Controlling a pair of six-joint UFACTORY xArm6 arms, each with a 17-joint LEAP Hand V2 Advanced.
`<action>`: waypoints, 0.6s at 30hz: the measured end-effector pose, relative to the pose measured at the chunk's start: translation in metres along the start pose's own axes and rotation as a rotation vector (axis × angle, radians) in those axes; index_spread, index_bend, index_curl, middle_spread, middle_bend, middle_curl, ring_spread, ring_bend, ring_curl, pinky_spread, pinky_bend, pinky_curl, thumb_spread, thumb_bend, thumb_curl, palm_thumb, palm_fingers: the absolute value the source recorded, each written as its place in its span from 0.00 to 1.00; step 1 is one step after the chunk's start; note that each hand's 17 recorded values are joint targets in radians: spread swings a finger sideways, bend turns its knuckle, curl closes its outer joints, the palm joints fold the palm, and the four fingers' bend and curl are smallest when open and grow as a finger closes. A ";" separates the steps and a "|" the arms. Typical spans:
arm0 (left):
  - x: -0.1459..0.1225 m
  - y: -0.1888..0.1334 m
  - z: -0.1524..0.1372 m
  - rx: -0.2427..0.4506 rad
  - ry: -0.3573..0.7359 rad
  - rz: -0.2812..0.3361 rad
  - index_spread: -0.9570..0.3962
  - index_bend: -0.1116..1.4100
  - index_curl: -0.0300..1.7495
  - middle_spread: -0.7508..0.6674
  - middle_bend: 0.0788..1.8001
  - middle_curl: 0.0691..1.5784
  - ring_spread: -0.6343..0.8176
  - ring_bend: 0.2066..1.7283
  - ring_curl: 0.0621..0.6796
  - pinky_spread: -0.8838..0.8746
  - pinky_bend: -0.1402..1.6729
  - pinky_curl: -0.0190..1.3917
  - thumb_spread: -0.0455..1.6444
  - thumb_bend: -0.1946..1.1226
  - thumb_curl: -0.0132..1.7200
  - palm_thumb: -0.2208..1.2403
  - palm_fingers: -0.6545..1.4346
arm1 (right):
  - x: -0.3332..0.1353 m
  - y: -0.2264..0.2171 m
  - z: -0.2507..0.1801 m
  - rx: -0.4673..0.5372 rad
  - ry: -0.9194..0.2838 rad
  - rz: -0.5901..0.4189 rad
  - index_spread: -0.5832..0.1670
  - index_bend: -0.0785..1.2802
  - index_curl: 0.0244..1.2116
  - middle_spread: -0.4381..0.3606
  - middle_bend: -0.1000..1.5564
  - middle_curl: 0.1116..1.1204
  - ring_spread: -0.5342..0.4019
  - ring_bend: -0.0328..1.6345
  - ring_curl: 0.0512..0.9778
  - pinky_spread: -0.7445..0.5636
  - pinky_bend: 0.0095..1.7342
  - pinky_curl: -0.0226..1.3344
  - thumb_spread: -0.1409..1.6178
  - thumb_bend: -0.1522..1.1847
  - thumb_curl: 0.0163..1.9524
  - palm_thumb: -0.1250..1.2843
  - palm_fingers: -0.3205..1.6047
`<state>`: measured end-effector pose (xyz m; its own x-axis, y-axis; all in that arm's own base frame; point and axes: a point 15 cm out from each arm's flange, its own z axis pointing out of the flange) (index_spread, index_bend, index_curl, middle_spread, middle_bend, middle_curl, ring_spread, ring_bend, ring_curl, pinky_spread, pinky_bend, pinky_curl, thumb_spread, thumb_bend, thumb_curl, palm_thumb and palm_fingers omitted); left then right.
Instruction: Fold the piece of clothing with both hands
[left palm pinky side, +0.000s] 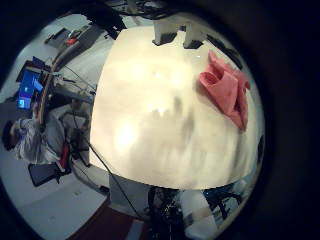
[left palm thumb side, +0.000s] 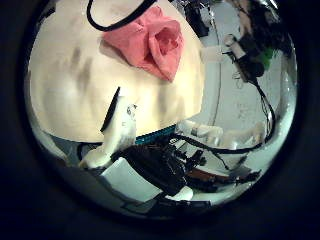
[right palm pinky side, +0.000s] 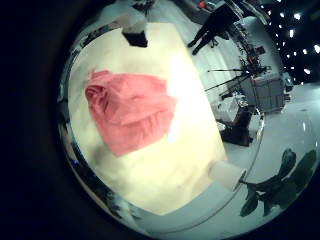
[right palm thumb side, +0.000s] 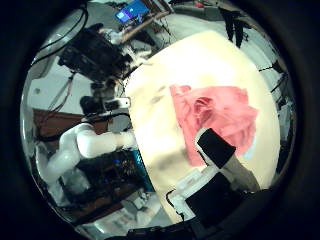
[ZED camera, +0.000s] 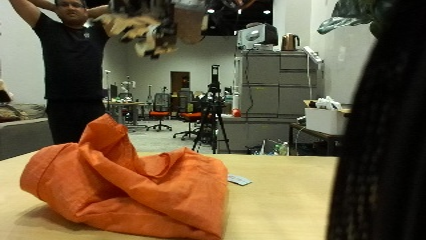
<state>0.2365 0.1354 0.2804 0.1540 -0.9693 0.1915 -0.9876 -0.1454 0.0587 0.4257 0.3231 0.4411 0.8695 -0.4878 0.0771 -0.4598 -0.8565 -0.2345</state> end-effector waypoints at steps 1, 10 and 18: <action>0.005 0.002 -0.004 0.002 -0.003 0.004 0.72 0.18 0.19 0.63 0.07 0.19 0.73 0.15 0.25 0.77 0.20 0.24 0.79 0.14 0.22 0.50 0.38 | 0.005 0.014 -0.016 -0.003 -0.003 0.026 0.20 0.20 0.31 0.58 0.23 0.32 0.74 0.35 0.29 0.86 0.37 0.34 0.74 0.11 0.27 0.71 0.18; 0.064 0.012 -0.030 -0.004 -0.027 0.076 0.70 0.19 0.20 0.62 0.07 0.19 0.72 0.14 0.24 0.77 0.19 0.23 0.78 0.14 0.22 0.50 0.40 | 0.031 0.178 -0.085 -0.275 -0.045 0.257 0.25 0.18 0.28 0.63 0.20 0.27 0.79 0.26 0.23 0.86 0.26 0.28 0.74 0.10 0.28 0.73 0.15; 0.125 0.019 -0.025 -0.086 -0.066 0.154 0.69 0.19 0.21 0.60 0.07 0.19 0.71 0.12 0.22 0.77 0.18 0.23 0.78 0.14 0.22 0.50 0.41 | 0.003 0.284 -0.063 -0.417 -0.100 0.386 0.26 0.18 0.25 0.64 0.18 0.24 0.82 0.21 0.20 0.85 0.22 0.26 0.76 0.10 0.27 0.68 0.16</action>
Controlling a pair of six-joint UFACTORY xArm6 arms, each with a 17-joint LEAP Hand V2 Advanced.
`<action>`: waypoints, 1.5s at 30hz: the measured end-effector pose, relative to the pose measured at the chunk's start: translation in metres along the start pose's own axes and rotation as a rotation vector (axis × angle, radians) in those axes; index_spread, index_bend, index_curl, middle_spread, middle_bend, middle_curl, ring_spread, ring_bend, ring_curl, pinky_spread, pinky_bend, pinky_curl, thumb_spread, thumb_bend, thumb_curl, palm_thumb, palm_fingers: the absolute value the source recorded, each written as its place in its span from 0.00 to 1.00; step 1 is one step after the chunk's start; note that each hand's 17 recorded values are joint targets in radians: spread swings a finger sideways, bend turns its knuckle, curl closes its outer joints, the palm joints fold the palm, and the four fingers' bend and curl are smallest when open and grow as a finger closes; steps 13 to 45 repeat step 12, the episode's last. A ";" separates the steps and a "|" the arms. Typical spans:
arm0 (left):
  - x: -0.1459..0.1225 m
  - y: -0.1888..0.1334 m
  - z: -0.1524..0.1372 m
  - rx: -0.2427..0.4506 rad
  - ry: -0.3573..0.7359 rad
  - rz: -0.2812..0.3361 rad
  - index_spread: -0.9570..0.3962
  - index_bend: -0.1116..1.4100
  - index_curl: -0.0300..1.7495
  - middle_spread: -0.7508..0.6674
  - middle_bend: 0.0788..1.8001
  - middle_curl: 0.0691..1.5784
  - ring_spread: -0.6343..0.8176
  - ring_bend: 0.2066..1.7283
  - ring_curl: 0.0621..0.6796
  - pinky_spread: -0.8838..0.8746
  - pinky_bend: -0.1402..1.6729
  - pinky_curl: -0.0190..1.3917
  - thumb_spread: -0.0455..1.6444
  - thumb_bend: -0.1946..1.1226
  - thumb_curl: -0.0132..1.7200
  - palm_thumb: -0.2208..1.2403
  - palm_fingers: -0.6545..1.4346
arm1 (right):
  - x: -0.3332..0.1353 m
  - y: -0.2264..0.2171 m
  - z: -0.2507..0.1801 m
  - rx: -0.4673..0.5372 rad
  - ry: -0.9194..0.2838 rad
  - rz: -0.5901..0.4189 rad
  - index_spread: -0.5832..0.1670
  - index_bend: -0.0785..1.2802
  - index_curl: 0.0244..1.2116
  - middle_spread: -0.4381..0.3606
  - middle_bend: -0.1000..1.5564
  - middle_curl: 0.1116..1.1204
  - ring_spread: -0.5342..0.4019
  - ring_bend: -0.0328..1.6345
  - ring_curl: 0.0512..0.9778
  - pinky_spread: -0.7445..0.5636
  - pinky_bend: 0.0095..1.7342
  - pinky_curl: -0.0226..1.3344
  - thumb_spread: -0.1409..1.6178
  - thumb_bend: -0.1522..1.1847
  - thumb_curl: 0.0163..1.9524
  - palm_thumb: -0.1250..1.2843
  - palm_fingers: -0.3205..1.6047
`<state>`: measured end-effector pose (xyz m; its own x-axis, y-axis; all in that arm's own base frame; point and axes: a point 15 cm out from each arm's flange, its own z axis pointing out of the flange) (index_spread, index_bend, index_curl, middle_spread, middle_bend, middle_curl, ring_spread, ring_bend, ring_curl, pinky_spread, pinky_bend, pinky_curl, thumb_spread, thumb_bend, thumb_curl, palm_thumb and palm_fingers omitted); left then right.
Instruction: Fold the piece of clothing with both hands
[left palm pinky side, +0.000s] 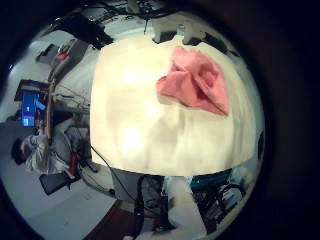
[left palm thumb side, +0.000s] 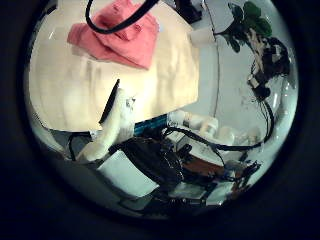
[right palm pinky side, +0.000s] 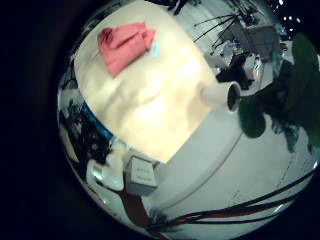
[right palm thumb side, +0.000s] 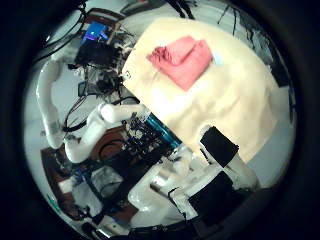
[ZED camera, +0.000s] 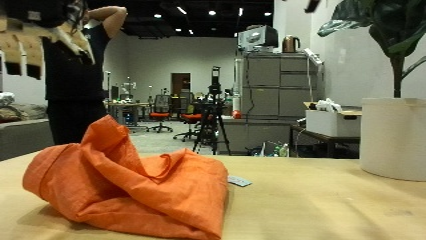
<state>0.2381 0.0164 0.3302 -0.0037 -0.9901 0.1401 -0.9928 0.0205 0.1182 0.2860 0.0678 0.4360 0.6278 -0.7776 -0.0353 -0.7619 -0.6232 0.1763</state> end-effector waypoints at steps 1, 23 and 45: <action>0.002 -0.004 0.000 -0.005 -0.003 -0.002 0.68 0.19 0.21 0.60 0.07 0.19 0.71 0.12 0.22 0.77 0.18 0.23 0.78 0.14 0.22 0.50 0.42 | 0.000 0.005 0.010 -0.014 -0.007 0.008 0.26 0.18 0.24 0.64 0.17 0.24 0.82 0.21 0.20 0.84 0.22 0.25 0.77 0.10 0.27 0.67 0.16; 0.021 -0.013 0.011 -0.051 0.025 0.002 0.69 0.19 0.21 0.59 0.08 0.19 0.71 0.12 0.23 0.76 0.18 0.21 0.77 0.14 0.23 0.51 0.42 | -0.001 0.058 0.072 -0.069 -0.061 0.166 0.28 0.19 0.24 0.66 0.17 0.21 0.84 0.18 0.20 0.85 0.19 0.24 0.80 0.10 0.24 0.64 0.18; 0.021 -0.013 0.011 -0.051 0.025 0.002 0.69 0.19 0.21 0.59 0.08 0.19 0.71 0.12 0.23 0.76 0.18 0.21 0.77 0.14 0.23 0.51 0.42 | -0.001 0.058 0.072 -0.069 -0.061 0.166 0.28 0.19 0.24 0.66 0.17 0.21 0.84 0.18 0.20 0.85 0.19 0.24 0.80 0.10 0.24 0.64 0.18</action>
